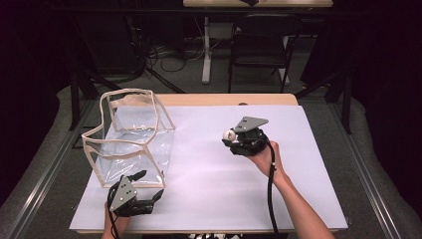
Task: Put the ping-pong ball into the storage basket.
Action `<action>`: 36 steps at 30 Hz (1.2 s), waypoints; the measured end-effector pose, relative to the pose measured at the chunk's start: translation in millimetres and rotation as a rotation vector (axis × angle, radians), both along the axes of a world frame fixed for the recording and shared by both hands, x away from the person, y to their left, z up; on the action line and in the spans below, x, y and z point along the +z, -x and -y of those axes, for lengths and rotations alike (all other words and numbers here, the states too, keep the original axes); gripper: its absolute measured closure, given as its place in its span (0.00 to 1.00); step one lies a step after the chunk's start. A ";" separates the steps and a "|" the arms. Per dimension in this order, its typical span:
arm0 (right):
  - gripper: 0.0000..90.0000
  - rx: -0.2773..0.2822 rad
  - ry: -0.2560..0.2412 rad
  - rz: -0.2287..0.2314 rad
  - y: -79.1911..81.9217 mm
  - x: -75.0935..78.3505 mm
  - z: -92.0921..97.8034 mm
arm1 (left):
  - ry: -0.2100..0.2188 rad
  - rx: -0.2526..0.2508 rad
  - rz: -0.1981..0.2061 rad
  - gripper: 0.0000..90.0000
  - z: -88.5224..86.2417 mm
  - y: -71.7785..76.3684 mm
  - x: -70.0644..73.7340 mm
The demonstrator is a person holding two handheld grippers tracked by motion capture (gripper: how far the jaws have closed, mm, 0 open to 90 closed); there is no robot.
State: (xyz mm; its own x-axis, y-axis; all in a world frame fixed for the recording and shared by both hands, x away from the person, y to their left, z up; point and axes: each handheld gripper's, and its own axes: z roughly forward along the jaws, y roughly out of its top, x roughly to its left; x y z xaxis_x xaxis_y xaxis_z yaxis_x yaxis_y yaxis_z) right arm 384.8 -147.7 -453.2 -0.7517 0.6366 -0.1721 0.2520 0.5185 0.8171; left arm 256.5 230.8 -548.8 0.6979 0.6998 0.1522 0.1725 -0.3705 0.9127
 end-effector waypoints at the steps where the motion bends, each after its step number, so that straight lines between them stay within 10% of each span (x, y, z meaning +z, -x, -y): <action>1: 0.57 0.001 0.003 0.001 -0.6 0.5 -0.3 | 0.001 0.000 0.000 0.18 0.1 0.0 -0.1; 36: 0.57 0.019 -0.016 0.008 -13.4 11.5 -14.3 | -0.003 -0.001 -0.003 0.18 0.7 0.0 -0.4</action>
State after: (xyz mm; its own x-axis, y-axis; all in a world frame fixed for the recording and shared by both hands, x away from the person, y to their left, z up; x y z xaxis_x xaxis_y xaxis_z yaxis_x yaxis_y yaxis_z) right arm 398.2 -133.4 -441.7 -0.7621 0.6251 -0.1685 0.2355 0.5101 0.8272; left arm 256.6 230.2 -549.1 0.6990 0.6987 0.1524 0.1747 -0.3735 0.9111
